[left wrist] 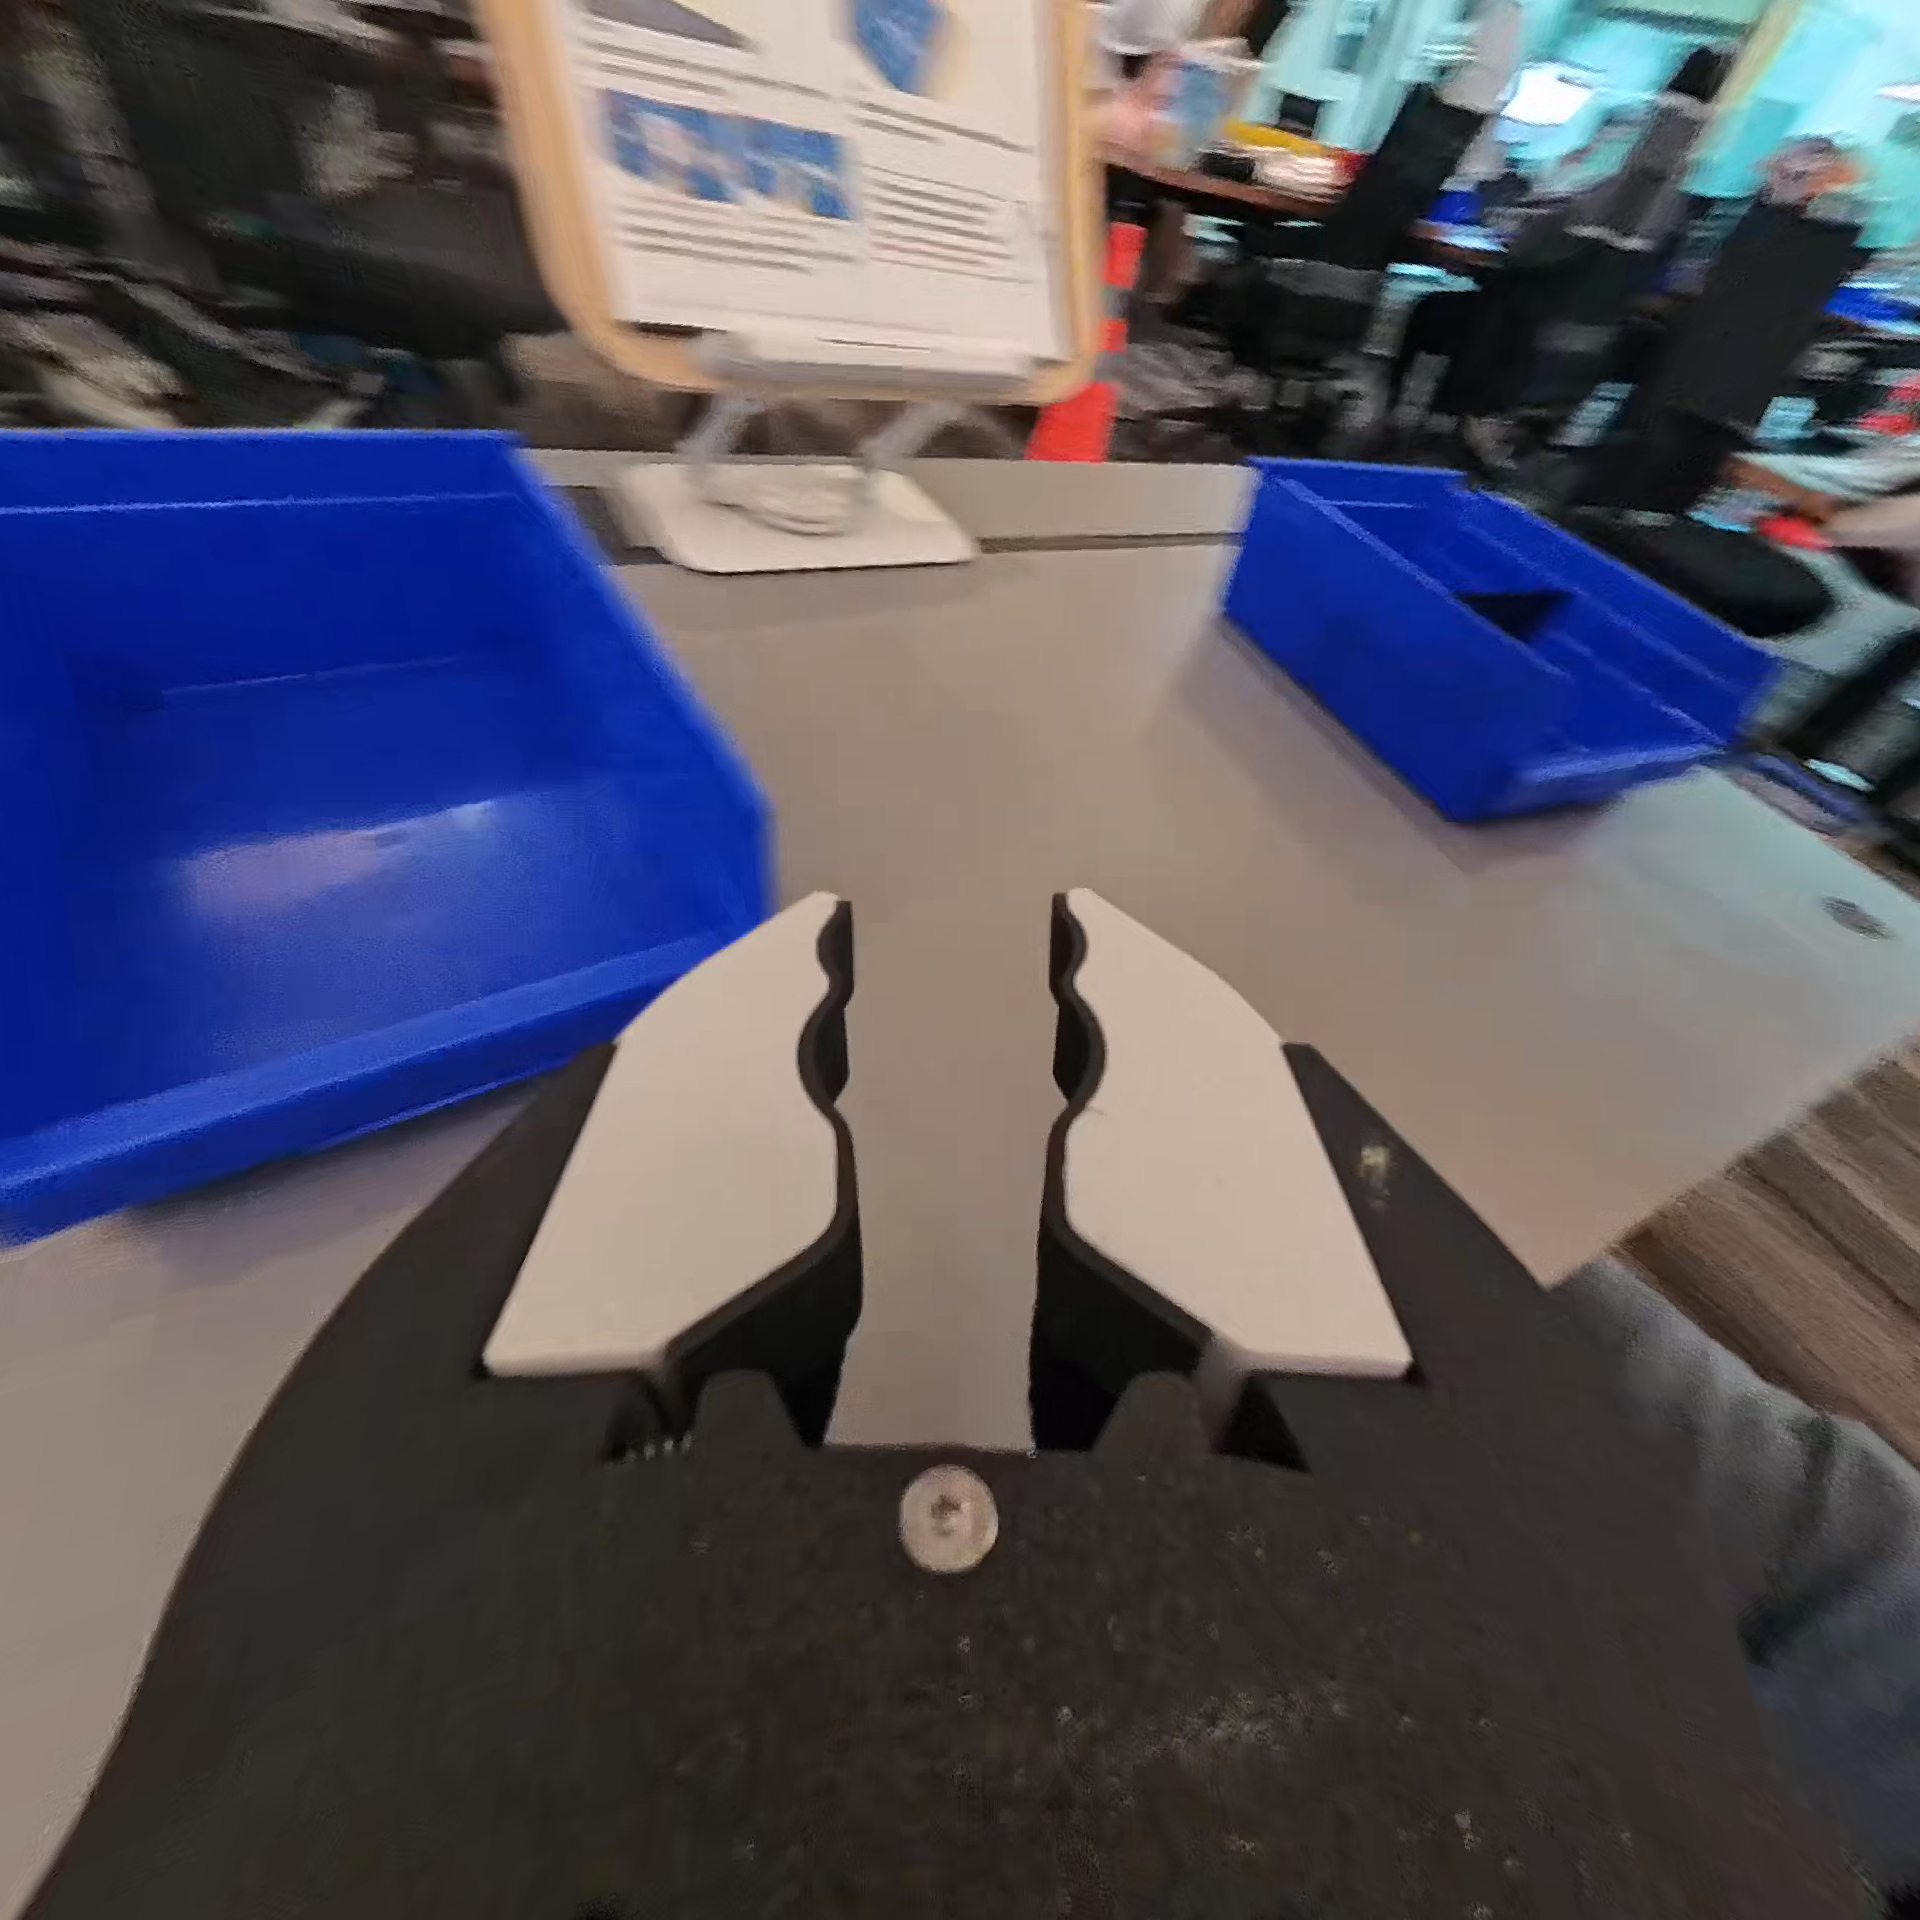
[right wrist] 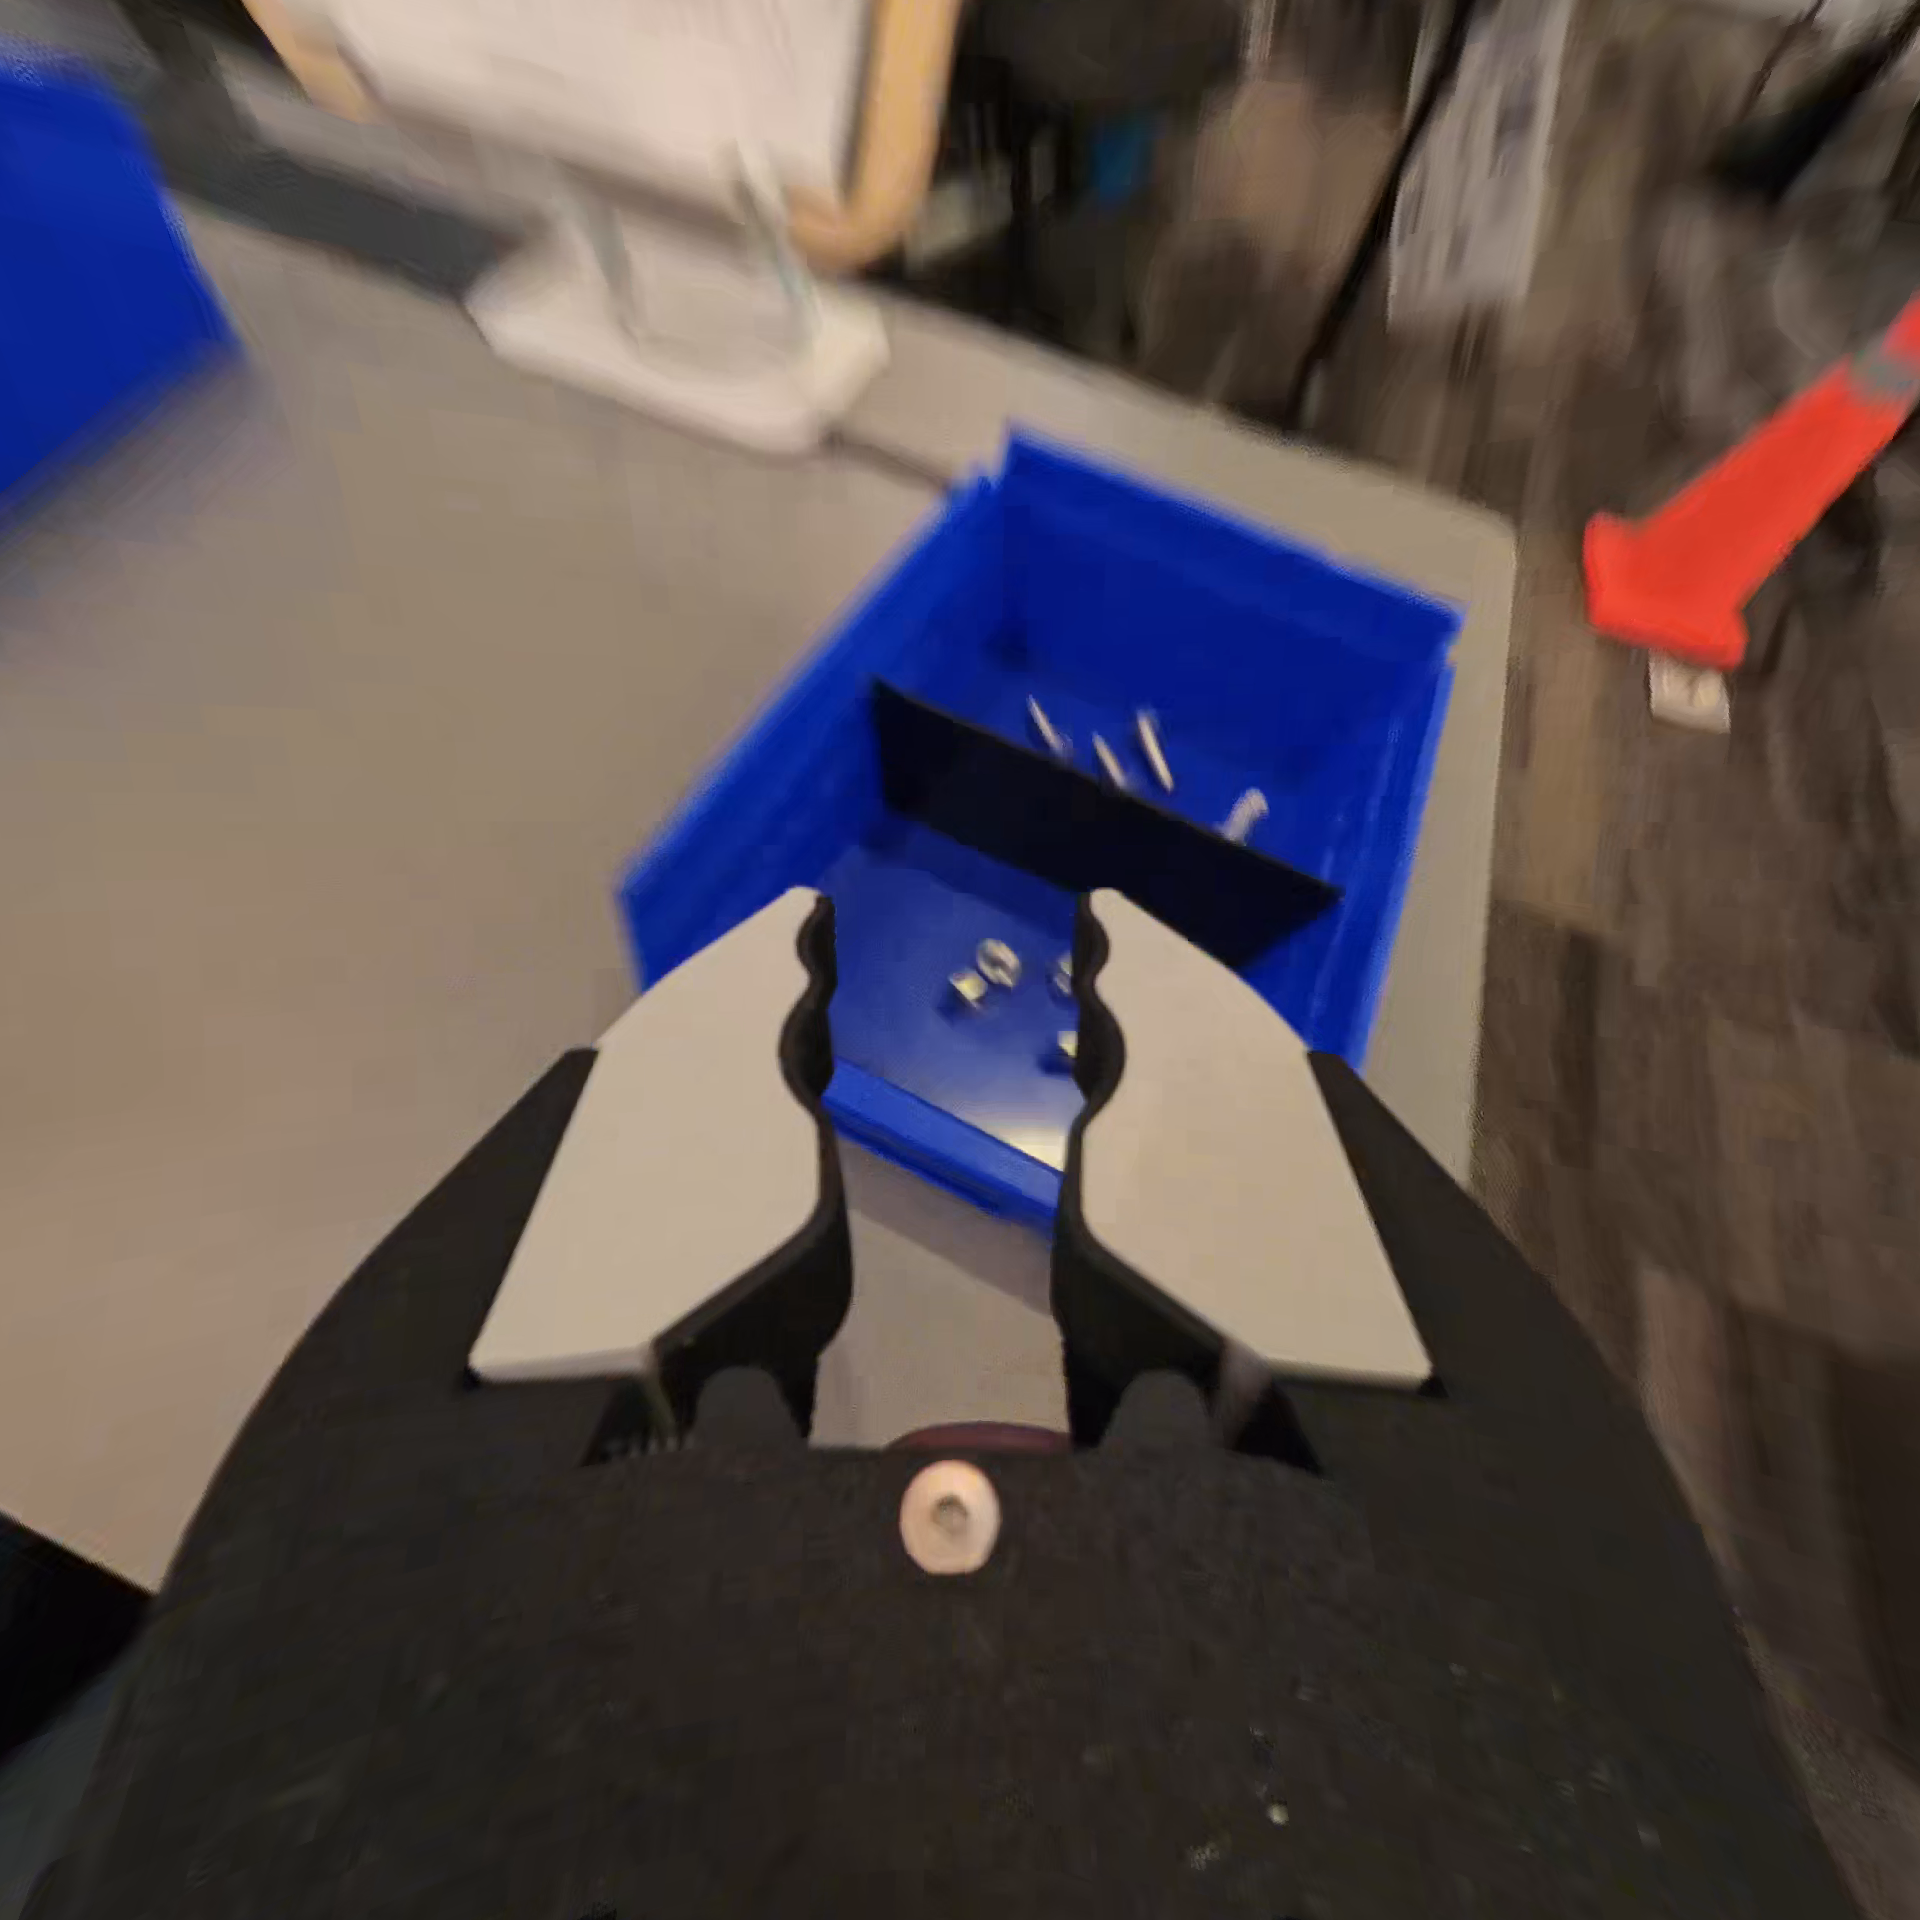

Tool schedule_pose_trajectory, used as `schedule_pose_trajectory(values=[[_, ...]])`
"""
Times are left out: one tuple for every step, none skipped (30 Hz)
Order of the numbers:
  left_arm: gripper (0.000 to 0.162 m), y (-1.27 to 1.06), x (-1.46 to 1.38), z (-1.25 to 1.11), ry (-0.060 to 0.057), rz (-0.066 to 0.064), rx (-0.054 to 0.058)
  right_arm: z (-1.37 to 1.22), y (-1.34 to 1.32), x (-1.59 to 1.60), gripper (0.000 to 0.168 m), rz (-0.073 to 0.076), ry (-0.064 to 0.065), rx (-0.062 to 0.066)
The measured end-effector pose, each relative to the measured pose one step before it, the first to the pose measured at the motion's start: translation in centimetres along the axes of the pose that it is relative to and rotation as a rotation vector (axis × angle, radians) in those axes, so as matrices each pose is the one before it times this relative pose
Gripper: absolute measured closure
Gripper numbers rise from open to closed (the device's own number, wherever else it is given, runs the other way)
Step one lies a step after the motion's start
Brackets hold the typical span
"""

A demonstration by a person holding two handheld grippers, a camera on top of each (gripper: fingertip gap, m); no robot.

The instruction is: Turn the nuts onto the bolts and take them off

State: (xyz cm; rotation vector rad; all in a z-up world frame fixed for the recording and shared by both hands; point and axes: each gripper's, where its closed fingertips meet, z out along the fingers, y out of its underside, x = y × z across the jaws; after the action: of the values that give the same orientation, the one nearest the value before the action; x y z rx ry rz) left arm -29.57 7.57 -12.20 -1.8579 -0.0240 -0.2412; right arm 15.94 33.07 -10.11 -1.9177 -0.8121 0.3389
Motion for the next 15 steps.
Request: schedule_pose_trajectory(values=[[0.125, -0.060, -1.901, -1.116, -0.0737, -0.0102, 0.0000, -1.710, -0.501, -1.338, 0.124, 0.0320, -0.0044, 0.1258], [0.124, 0.127, -1.737, -0.894, -0.0675, -0.0158, 0.0064, -1.473, -0.056, -1.103, 0.122, 0.0421, 0.0114, 0.1010], [0.123, 0.226, -1.495, -0.688, -0.0582, -0.0212, 0.0213, -1.290, 0.232, -0.942, 0.121, 0.0408, 0.0137, 0.0868], [0.123, 0.391, -1.220, -0.538, -0.0468, -0.0257, 0.0238, -1.157, 0.523, -0.723, 0.120, 0.0440, 0.0217, 0.0727], [0.123, 0.537, -1.037, -0.459, -0.0428, -0.0329, 0.0214, -0.998, 0.812, -0.427, 0.117, 0.0256, 0.0291, 0.0523], [0.123, 0.621, -0.811, -0.384, -0.0364, -0.0322, 0.0211, -0.844, 1.139, 0.099, 0.113, 0.0029, 0.0514, 0.0234], [0.124, 0.658, -0.569, -0.275, -0.0306, -0.0287, 0.0204, -0.619, 1.402, 0.339, 0.112, -0.0162, 0.0537, -0.0068], [0.124, 0.696, -0.227, -0.139, -0.0151, -0.0211, 0.0107, -0.403, 1.555, 0.435, 0.111, -0.0277, 0.0484, -0.0376], [0.124, 0.752, 0.053, -0.078, -0.0016, -0.0143, -0.0074, -0.230, 1.439, 0.368, 0.111, -0.0241, 0.0406, -0.0470], [0.124, 0.646, 0.171, -0.040, -0.0003, -0.0050, -0.0075, -0.103, 0.941, 0.060, 0.110, -0.0107, 0.0183, -0.0276], [0.124, 0.491, 0.338, 0.016, 0.0064, 0.0072, -0.0047, -0.119, 0.471, -0.093, 0.109, -0.0043, 0.0057, -0.0097], [0.124, 0.402, 0.331, 0.073, 0.0046, 0.0123, -0.0093, -0.127, 0.137, -0.040, 0.109, -0.0015, 0.0065, 0.0027], [0.124, 0.279, 0.295, 0.124, 0.0002, 0.0149, -0.0088, -0.057, -0.107, -0.127, 0.109, -0.0012, -0.0038, 0.0096], [0.124, 0.186, 0.396, 0.194, 0.0066, 0.0164, -0.0079, 0.003, -0.141, -0.121, 0.109, -0.0038, -0.0079, 0.0066], [0.124, 0.150, 0.422, 0.224, 0.0083, 0.0137, -0.0083, 0.056, -0.052, -0.110, 0.109, -0.0084, -0.0092, -0.0016]])
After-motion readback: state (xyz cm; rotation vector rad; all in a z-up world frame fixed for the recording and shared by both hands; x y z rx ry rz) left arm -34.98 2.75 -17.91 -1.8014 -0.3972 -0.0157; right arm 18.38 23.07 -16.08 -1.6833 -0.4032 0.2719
